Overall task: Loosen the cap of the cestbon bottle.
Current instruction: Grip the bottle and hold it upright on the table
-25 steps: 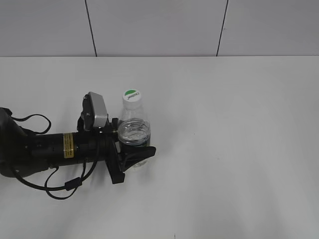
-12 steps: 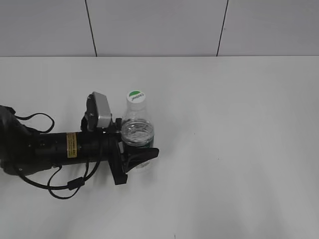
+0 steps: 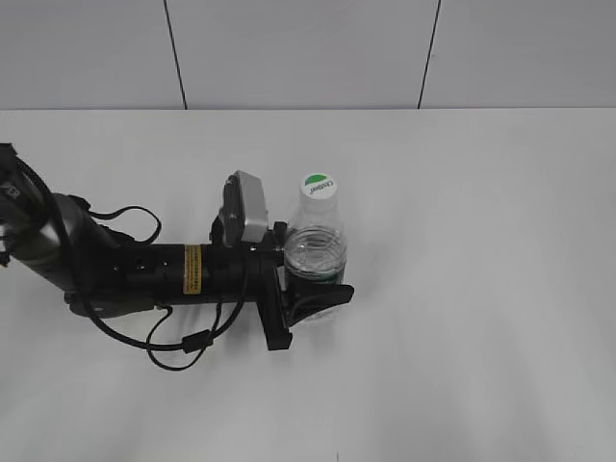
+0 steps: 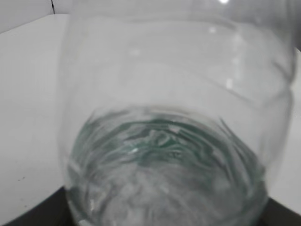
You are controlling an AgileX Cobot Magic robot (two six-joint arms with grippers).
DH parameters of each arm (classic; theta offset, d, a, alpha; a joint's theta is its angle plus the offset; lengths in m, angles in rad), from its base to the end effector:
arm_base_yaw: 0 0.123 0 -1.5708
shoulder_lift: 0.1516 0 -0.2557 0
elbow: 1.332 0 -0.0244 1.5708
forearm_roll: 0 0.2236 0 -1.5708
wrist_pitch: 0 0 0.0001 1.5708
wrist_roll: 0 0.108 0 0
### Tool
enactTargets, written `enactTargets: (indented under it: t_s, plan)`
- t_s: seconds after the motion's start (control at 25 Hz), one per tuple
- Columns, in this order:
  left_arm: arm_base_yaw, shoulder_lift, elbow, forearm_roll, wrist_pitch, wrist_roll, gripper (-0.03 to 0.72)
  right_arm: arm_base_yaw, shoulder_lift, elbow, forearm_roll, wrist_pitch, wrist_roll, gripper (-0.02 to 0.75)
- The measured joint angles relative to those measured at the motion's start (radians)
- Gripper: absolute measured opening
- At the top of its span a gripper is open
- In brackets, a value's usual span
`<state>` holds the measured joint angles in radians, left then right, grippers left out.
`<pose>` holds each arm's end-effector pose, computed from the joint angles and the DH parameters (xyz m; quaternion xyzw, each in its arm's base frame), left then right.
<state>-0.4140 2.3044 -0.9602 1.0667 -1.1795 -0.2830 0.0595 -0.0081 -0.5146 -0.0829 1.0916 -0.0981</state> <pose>0.2841 -0.2203 0.0554 0.5019 0.6005 -0.4002 0.4769 0.0122 -0.0072 0.2578 -0.0646 0.8522 -0.0513 0.5167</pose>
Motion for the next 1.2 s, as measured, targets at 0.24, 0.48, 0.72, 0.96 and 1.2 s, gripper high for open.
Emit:
enactTargets:
  t_s: [0.24, 0.48, 0.72, 0.96, 1.2]
  plan:
    - [-0.01, 0.009, -0.007, 0.006, 0.003, -0.02, 0.412, 0.0, 0.0, 0.0, 0.0, 0.0, 0.0, 0.564]
    - [-0.01, 0.009, -0.007, 0.006, 0.003, -0.029, 0.412, 0.0, 0.065, -0.001, 0.028, 0.0, -0.038, 0.564]
    - [-0.01, 0.009, -0.007, 0.006, 0.003, -0.03, 0.412, 0.0, 0.325, -0.094, 0.041, -0.111, -0.085, 0.564]
    - [-0.01, 0.009, -0.007, 0.005, 0.003, -0.03, 0.412, 0.0, 0.666, -0.266, 0.044, -0.179, -0.092, 0.564]
    - [-0.01, 0.009, -0.007, 0.002, 0.003, -0.03, 0.412, 0.0, 1.0, -0.454, 0.083, -0.193, -0.095, 0.564]
